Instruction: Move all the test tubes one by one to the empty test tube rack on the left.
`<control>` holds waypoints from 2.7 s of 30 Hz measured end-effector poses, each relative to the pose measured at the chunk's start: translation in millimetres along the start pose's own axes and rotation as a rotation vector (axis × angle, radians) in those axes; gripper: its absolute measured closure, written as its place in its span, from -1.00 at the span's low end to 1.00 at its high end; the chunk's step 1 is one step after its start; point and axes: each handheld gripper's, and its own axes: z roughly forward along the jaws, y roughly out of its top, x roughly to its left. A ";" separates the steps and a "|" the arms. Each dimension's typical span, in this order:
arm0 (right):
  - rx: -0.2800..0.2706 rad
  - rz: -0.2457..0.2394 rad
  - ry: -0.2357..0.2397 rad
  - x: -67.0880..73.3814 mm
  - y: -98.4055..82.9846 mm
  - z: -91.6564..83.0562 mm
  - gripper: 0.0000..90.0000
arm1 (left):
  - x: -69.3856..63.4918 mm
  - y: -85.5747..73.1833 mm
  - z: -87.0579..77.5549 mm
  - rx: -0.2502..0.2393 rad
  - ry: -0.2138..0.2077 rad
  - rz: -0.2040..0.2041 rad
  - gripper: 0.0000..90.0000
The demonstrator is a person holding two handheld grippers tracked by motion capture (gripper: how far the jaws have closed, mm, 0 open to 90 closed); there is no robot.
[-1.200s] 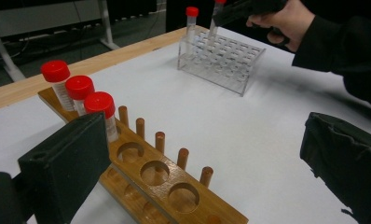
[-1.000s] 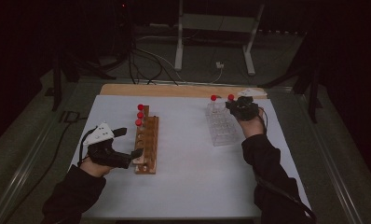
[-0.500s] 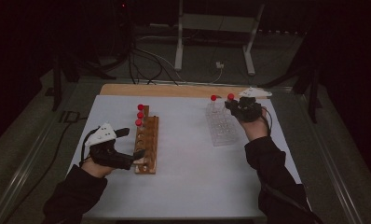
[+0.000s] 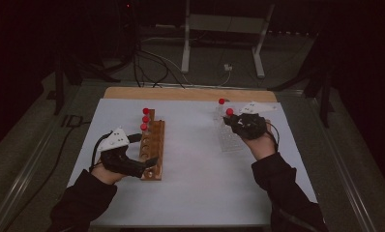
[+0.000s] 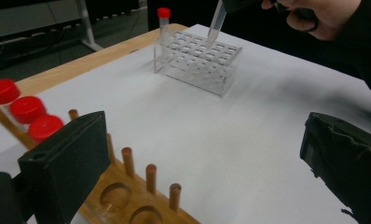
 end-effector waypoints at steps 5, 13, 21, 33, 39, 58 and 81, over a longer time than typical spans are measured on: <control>0.018 -0.037 0.028 15.5 -2.9 -1.8 0.68 | -3.4 5.3 3.8 -0.001 -0.008 0.010 -0.95; 0.036 -0.071 0.088 40.8 -11.8 -5.8 0.68 | -9.5 12.7 12.6 0.004 -0.036 0.021 -0.95; 0.039 -0.084 0.133 59.0 -19.4 -9.7 0.68 | -17.0 20.7 22.4 0.005 -0.063 0.039 -0.95; 0.070 -0.131 0.210 89.3 -30.7 -3.3 0.68 | -34.6 35.9 47.0 0.018 -0.123 0.082 -0.89; 0.086 -0.150 0.236 99.3 -34.9 2.6 0.68 | -43.0 39.7 60.5 0.031 -0.152 0.100 -0.83; 0.084 -0.161 0.276 110.8 -33.4 0.9 0.68 | -54.0 37.9 84.2 0.057 -0.157 0.151 -0.03; 0.088 -0.158 0.278 110.2 -33.7 -0.5 0.68 | -60.8 36.6 96.9 0.083 -0.178 0.193 0.59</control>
